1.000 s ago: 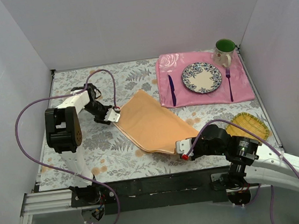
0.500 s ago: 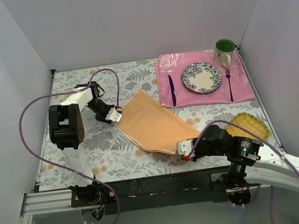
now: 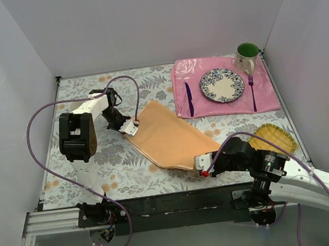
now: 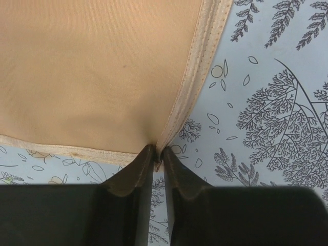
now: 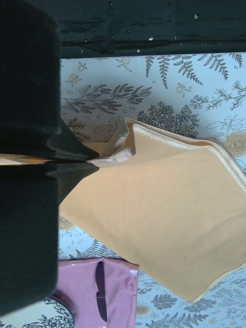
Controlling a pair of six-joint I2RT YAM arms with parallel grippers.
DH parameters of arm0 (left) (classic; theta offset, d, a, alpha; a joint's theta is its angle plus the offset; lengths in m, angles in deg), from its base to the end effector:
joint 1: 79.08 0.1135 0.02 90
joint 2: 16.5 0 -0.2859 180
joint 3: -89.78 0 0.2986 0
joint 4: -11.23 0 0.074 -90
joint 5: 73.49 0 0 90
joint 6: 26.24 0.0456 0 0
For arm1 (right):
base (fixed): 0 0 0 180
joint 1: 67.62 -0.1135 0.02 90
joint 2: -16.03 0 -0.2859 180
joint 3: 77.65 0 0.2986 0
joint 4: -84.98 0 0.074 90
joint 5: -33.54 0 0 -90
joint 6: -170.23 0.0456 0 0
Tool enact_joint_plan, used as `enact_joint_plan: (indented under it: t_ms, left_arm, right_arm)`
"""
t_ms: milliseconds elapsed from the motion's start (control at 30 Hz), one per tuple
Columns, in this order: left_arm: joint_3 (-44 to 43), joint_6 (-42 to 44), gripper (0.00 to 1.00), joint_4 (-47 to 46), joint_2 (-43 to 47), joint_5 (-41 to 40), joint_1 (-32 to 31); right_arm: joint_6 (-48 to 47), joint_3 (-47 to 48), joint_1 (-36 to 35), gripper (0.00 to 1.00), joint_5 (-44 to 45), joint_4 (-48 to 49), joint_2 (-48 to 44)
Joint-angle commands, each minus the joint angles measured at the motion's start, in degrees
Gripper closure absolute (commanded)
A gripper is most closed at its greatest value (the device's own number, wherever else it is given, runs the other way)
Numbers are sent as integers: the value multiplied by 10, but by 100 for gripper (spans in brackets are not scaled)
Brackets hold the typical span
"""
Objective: Fold the napkin into a case and place the utensils inside
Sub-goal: Pick up the rectangle-folded napkin from the center of the board, then turn over the rectangle-folded napkin at the center of the board.
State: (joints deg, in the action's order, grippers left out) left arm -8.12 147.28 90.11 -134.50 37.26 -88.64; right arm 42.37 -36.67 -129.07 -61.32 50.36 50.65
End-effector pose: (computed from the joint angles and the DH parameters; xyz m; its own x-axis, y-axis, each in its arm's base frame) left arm 0.4080 -0.0851 0.1481 -0.0098 0.9439 -0.3301 0.9792 -0.0579 -0.1946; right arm 0.0858 0.1658 0.2525 0.3804 -0.5804 -0.7200 -0.8581 0.0690 -0.5089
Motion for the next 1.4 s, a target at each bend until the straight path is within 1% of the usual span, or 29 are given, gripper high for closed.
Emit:
enact_joint_plan:
  t_ms: [0, 33, 133, 233, 300, 400, 467, 500, 533, 567, 600, 700, 733, 800, 833, 867, 900, 967, 1000, 1033, 1067, 1133, 1167, 1200, 1233, 1267, 1300, 1333, 1367]
  left_arm:
    - [23, 19, 97, -35, -51, 2, -11]
    - [23, 16, 100, -35, -44, 9, -11]
    - [-7, -18, 100, 6, -23, 52, -11]
    - [-37, -81, 100, 47, 1, 101, -6]
    - [-50, -139, 100, 63, 42, 132, 2]
    - [-48, -186, 100, 95, 108, 177, 12]
    - [-34, -230, 100, 116, 154, 205, 16]
    - [-14, -246, 100, 121, 206, 210, 16]
    - [2, -279, 100, 121, 235, 216, 16]
    - [18, -289, 100, 121, 265, 221, 16]
    - [52, -296, 100, 121, 331, 221, 16]
    - [92, -355, 100, 122, 413, 213, 16]
    - [114, -375, 100, 123, 464, 211, 16]
    - [141, -422, 100, 123, 513, 199, 16]
    - [154, -439, 100, 123, 557, 195, 15]
    - [154, -463, 100, 123, 572, 192, 15]
    - [151, -513, 100, 123, 585, 185, 16]
    - [132, -584, 100, 123, 586, 174, 16]
    - [129, -643, 100, 123, 578, 154, 16]
    - [130, -665, 100, 123, 566, 137, 16]
    - [134, -684, 100, 122, 526, 124, 17]
    - [128, -755, 100, 105, 467, 104, 34]
    - [104, -786, 100, 100, 435, 107, 47]
    - [86, -810, 100, 97, 367, 119, 79]
    - [63, -849, 100, 92, 336, 137, 92]
    - [43, -866, 100, 87, 309, 144, 118]
    - [6, -883, 100, 78, 260, 148, 127]
    - [-9, -928, 100, 48, 243, 150, 133]
    - [-20, -948, 100, 30, 225, 154, 140]
  right_arm:
    - [-5, 30, 2, 99, 6, 22, 1]
    - [-5, 33, 2, 99, 11, 24, 2]
    - [-1, 51, 2, 99, 21, 19, 5]
    - [6, 73, 2, 99, 45, 11, 6]
    - [13, 86, 3, 99, 65, 9, 4]
    - [20, 127, 2, 99, 78, -3, 4]
    - [20, 162, 5, 99, 79, -25, 8]
    - [17, 174, 7, 99, 76, -48, 7]
    - [10, 185, 8, 99, 69, -61, 5]
    - [8, 196, 8, 99, 67, -74, 4]
    - [5, 218, 8, 99, 62, -96, 1]
    - [-1, 272, 8, 99, 36, -136, -4]
    - [2, 286, 9, 99, 29, -166, -4]
    - [7, 315, 11, 99, 0, -204, -2]
    - [11, 336, 11, 99, -11, -215, -2]
    - [17, 345, 12, 99, -18, -229, -2]
    - [32, 352, 16, 99, -17, -231, -1]
    - [60, 354, 24, 99, 17, -206, 13]
    - [81, 347, 32, 99, 42, -195, 19]
    - [91, 334, 32, 99, 101, -185, 33]
    - [93, 305, 32, 99, 123, -165, 42]
    - [103, 280, 42, 99, 129, -143, 77]
    - [105, 260, 53, 99, 127, -122, 92]
    - [109, 258, 100, 99, 122, -93, 132]
    - [115, 260, 143, 99, 75, -77, 156]
    - [119, 276, 196, 99, 26, -67, 181]
    - [127, 287, 293, 99, -8, -49, 235]
    - [143, 304, 327, 99, -55, -47, 266]
    - [150, 319, 351, 99, -70, -46, 294]
